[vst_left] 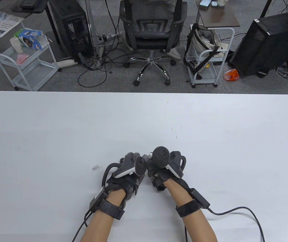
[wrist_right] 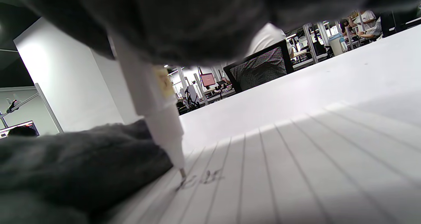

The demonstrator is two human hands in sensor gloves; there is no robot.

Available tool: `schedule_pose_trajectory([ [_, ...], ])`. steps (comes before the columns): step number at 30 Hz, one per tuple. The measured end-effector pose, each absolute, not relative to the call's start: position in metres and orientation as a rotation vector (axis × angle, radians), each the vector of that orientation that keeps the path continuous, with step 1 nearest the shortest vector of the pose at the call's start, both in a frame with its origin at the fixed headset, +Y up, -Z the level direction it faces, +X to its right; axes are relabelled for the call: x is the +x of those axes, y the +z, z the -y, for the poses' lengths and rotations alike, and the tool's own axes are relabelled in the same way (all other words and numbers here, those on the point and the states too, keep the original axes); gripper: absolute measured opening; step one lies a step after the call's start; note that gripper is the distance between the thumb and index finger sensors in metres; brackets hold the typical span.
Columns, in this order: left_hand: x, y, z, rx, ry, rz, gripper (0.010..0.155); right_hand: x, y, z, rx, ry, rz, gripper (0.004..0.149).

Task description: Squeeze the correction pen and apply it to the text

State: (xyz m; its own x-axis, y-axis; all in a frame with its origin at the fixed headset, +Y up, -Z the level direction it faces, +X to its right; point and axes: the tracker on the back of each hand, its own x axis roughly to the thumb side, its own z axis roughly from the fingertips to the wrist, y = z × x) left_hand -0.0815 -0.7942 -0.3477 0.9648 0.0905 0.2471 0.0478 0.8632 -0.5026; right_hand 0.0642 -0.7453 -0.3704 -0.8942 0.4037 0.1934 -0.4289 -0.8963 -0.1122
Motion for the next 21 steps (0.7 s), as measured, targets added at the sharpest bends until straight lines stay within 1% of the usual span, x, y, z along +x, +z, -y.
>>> schedule_pose_trajectory([
  [15, -0.0819, -0.3476, 0.7946, -0.537, 0.026, 0.270, 0.066, 0.0636, -0.3717, 0.7464, 0.243, 2.672, 0.182, 0.040],
  [18, -0.0821, -0.3475, 0.7945, -0.538, 0.027, 0.269, 0.066, 0.0624, -0.3716, 0.7467, 0.246, 2.673, 0.228, 0.040],
  [21, -0.0823, -0.3475, 0.7946, -0.539, 0.030, 0.270, 0.066, 0.0619, -0.3717, 0.7466, 0.255, 2.679, 0.217, 0.039],
])
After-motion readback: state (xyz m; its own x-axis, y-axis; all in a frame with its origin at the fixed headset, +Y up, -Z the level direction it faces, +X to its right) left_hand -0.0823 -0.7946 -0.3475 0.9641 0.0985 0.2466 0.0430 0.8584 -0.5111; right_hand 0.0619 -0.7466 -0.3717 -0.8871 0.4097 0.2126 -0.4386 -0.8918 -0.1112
